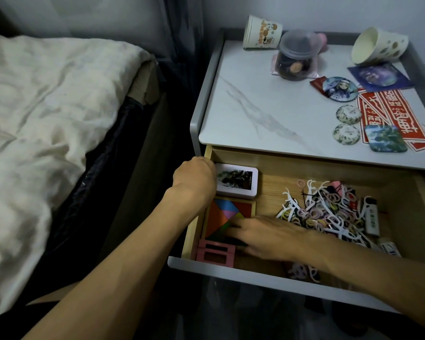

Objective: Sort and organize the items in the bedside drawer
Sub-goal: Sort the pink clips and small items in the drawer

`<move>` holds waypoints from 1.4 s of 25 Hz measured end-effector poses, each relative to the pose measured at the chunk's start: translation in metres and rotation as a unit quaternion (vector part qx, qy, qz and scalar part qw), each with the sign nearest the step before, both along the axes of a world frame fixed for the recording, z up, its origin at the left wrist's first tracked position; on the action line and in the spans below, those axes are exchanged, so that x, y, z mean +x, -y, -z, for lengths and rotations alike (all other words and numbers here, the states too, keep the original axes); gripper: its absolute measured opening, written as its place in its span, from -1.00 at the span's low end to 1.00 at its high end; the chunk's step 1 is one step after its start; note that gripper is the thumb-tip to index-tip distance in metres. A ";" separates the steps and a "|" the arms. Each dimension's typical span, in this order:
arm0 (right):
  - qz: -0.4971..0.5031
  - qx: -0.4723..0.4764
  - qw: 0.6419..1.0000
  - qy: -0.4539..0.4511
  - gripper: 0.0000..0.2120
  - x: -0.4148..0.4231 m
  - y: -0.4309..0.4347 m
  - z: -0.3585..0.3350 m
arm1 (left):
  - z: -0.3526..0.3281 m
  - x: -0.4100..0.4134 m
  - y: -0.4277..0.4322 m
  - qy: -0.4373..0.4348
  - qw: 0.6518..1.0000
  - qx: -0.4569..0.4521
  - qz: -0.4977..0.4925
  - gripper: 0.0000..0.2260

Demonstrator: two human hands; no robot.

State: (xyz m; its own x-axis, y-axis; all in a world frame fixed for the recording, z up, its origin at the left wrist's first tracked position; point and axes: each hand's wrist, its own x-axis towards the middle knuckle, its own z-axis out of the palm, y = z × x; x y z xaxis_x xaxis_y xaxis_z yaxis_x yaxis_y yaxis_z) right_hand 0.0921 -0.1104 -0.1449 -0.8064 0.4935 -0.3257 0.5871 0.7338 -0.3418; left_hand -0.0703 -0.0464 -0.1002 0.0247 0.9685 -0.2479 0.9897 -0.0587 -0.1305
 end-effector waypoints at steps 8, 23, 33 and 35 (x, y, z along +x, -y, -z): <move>0.001 0.024 0.999 -0.035 -0.60 -0.005 0.000 0.011 | 0.005 -0.001 0.000 0.007 1.000 0.014 0.021 -0.72; 0.070 0.049 0.996 -0.018 -0.59 0.034 -0.007 -0.011 | -0.025 0.014 0.015 -0.053 0.996 0.049 0.052 -0.77; 0.169 0.035 0.982 0.076 -0.66 0.164 0.030 -0.019 | 0.021 0.085 0.059 0.156 0.947 -0.212 0.186 -0.71; 0.149 0.061 0.981 0.106 -0.59 0.167 0.032 -0.020 | 0.035 0.095 0.067 0.133 0.945 -0.208 0.214 -0.65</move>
